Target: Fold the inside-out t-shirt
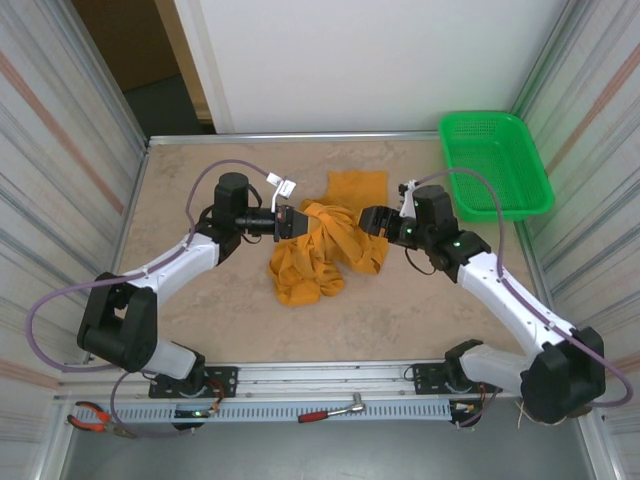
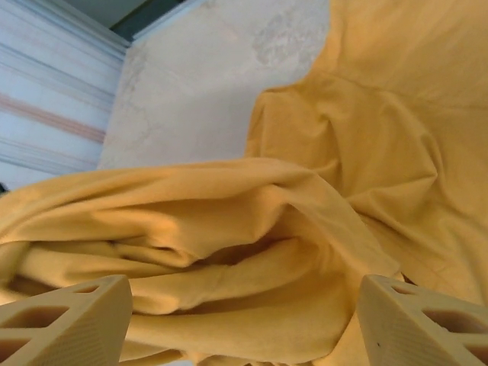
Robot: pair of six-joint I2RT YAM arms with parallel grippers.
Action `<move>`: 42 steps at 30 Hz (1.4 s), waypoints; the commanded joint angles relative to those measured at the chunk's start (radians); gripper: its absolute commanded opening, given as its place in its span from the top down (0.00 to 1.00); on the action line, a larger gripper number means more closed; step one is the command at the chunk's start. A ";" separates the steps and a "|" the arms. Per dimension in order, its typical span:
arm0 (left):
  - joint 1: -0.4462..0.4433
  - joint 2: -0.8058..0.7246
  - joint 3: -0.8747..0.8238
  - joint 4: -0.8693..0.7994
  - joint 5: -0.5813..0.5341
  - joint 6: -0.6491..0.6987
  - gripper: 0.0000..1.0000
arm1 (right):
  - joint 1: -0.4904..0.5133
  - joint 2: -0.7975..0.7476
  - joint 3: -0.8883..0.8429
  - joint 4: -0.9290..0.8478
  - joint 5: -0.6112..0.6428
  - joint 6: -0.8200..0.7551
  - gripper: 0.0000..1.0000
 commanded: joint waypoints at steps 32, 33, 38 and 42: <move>0.015 -0.121 0.008 -0.142 -0.243 0.095 0.36 | -0.115 -0.033 0.046 0.136 -0.325 -0.006 1.00; -0.001 -0.118 0.030 -0.157 -0.256 0.107 0.35 | -0.115 -0.034 0.044 0.134 -0.329 -0.011 1.00; -0.083 -0.086 0.114 -0.232 -0.420 0.192 0.34 | -0.113 -0.035 0.038 0.140 -0.340 -0.009 1.00; -0.114 -0.023 0.152 -0.230 -0.497 0.192 0.32 | -0.109 -0.044 0.030 0.143 -0.345 -0.009 1.00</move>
